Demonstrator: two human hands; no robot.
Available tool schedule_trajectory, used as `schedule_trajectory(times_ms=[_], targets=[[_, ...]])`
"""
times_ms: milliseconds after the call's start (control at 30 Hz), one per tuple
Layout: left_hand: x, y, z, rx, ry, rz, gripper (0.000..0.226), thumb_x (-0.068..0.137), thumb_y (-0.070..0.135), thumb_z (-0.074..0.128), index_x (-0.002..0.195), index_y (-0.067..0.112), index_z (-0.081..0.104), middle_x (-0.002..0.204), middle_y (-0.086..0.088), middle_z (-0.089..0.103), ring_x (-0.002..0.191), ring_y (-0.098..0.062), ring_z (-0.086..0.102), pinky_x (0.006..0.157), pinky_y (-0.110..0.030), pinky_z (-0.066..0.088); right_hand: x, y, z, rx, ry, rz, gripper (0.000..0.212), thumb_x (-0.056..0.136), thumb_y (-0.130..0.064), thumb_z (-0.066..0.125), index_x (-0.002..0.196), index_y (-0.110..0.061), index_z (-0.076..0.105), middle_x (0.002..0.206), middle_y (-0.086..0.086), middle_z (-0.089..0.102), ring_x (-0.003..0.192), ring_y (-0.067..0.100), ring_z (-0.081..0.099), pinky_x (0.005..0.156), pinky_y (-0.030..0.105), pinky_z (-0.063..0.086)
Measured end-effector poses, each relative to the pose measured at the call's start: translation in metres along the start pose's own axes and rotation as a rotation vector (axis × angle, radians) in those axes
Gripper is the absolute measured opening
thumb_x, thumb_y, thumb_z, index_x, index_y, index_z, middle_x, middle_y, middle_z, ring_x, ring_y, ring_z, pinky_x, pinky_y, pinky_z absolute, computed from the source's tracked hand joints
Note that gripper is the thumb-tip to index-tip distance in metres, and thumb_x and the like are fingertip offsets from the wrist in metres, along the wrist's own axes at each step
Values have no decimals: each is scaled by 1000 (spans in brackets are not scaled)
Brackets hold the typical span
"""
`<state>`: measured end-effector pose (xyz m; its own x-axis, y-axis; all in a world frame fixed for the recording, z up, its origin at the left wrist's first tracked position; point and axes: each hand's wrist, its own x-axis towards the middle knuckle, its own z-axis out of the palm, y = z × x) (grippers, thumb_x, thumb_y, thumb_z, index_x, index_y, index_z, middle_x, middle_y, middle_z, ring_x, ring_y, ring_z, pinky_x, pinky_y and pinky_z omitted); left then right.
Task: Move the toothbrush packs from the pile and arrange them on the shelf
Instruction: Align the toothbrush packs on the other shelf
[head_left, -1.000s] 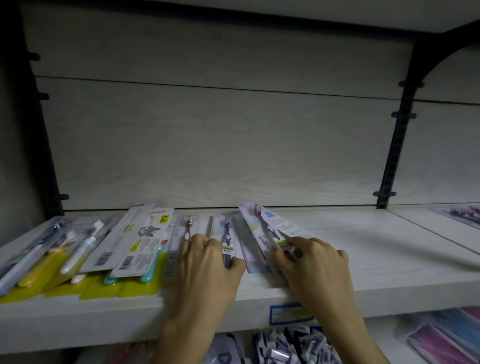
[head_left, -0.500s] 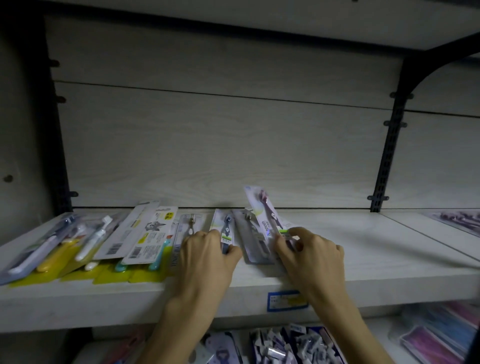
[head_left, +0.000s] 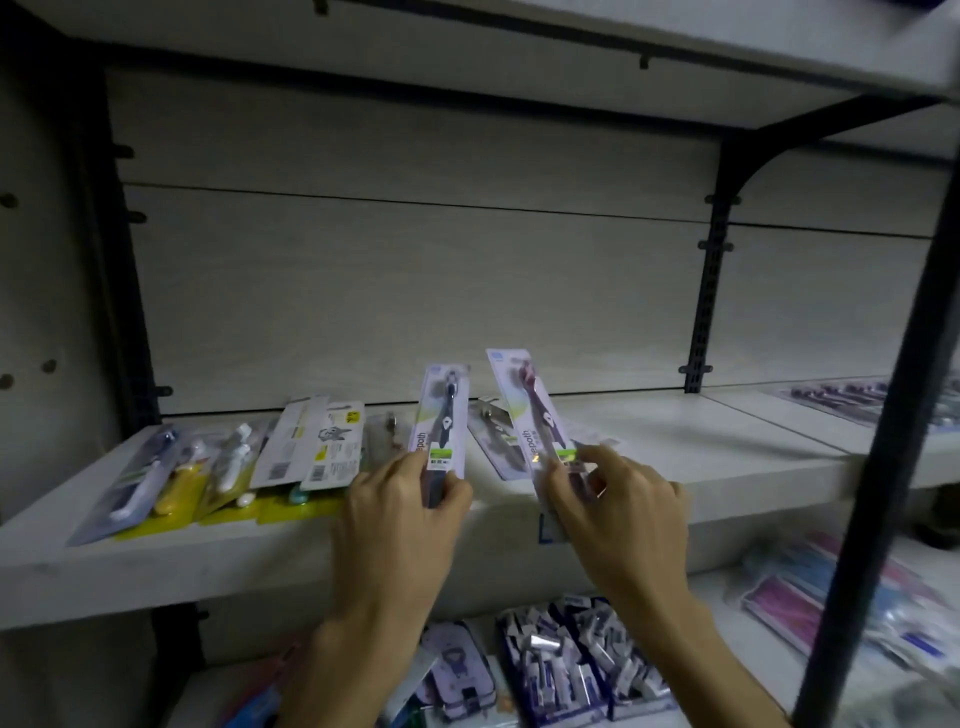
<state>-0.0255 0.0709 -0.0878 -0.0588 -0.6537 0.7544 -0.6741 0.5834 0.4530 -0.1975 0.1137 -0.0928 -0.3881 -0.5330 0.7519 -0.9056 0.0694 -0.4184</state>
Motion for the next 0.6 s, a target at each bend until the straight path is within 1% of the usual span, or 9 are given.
schedule_trajectory(times_ms=[33,67,100,133,267,433,500,567,600], targets=[[-5,1,-2,-17,3,12,16,80,29,59,71,15,60,64,2,61,54,-17,51,39,-23,36,-6,0,-4,-11,-10,9,40,84,-58,40,84,-29,66,71,-10,65,68,13,56,72,32,36],[-10,2,-4,-33,18,23,15,78,27,60,69,15,60,60,3,58,51,-17,47,39,-18,29,-13,0,-9,-18,-16,20,42,84,-60,37,83,-28,65,70,-10,64,68,13,57,73,33,37],[-15,4,-6,-43,39,30,14,77,25,61,67,15,60,58,3,57,50,-17,44,41,-15,22,-19,2,-13,-18,-15,33,41,83,-60,38,79,-28,63,69,-9,63,67,13,57,74,33,39],[-19,8,-8,-51,48,39,15,78,25,61,66,15,61,58,3,59,50,-17,45,43,-15,20,-25,3,-17,-17,-8,47,39,83,-59,39,76,-27,60,68,-9,62,66,14,56,74,34,40],[-32,23,-10,-90,4,71,26,85,36,49,71,18,63,63,4,64,56,-18,54,51,-21,30,-44,13,-40,-38,48,65,38,83,-58,40,80,-26,60,65,-10,61,61,12,55,73,33,40],[-42,59,-2,-163,-26,134,40,83,42,43,86,12,69,81,-3,70,63,-22,57,56,-23,39,-52,34,-78,-40,128,47,37,82,-57,40,78,-25,57,62,-10,57,57,10,49,67,30,30],[-46,76,4,-155,-26,144,32,81,36,52,86,10,71,82,-4,71,62,-22,55,57,-22,37,-52,45,-93,-47,164,56,33,81,-56,43,77,-26,57,61,-9,57,55,11,48,65,29,30],[-51,94,13,-142,-26,149,23,77,28,64,87,8,72,86,-6,72,66,-26,60,57,-27,44,-52,59,-106,-69,186,63,33,79,-56,43,76,-26,57,60,-9,58,54,12,46,62,30,31],[-53,104,18,-140,-26,159,24,76,27,66,88,7,72,88,-7,73,69,-29,63,59,-30,49,-52,68,-113,-74,197,65,34,79,-56,44,76,-25,59,60,-8,59,53,13,46,60,30,34]])
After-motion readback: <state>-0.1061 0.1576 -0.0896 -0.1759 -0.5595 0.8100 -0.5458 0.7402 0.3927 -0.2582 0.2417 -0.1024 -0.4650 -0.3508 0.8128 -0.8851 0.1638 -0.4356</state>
